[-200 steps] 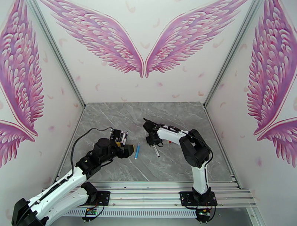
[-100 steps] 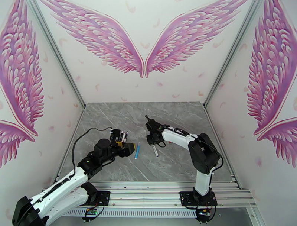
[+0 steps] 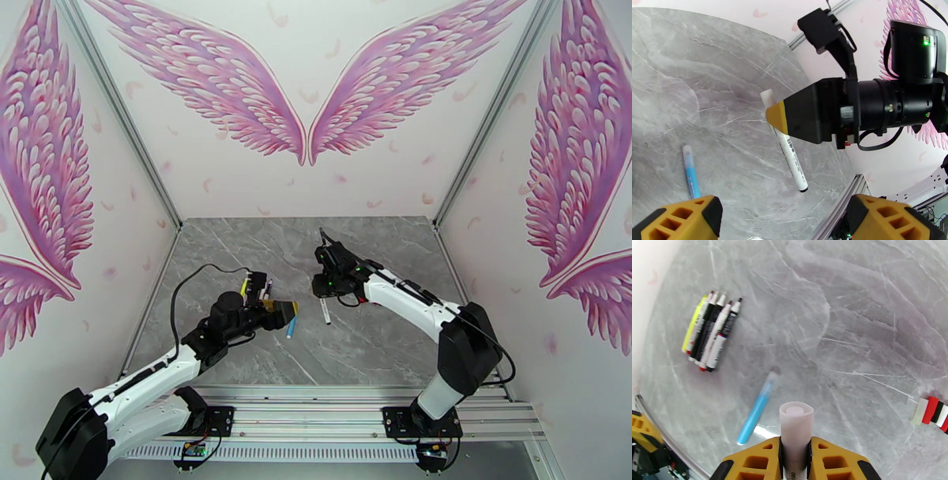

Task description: Open the pen caps

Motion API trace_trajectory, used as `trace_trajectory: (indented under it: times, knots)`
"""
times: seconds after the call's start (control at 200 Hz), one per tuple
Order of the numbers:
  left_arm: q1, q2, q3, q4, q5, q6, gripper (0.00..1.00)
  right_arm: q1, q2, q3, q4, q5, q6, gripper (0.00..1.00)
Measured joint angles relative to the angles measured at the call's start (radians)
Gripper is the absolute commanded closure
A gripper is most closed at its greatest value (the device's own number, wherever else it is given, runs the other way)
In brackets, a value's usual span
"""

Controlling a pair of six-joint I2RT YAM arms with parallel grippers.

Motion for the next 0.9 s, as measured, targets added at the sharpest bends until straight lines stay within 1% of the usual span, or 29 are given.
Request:
trace_trajectory:
  times: [0.235,0.45,0.68,0.9]
  knots:
    - [-0.006,0.059,0.005,0.081,0.088,-0.021,0.15,0.000,-0.098,-0.002,0.031,-0.066,0.061,0.77]
    - [-0.010,0.126,0.058,0.136,0.153,-0.043,0.18,0.000,-0.192,-0.032,0.087,-0.121,0.116,0.77]
    - [-0.034,0.177,0.130,0.187,0.190,-0.063,0.21,0.000,-0.259,-0.082,0.149,-0.170,0.158,0.77]
    - [-0.049,0.222,0.163,0.202,0.207,-0.076,0.24,0.000,-0.302,-0.116,0.175,-0.193,0.173,0.77]
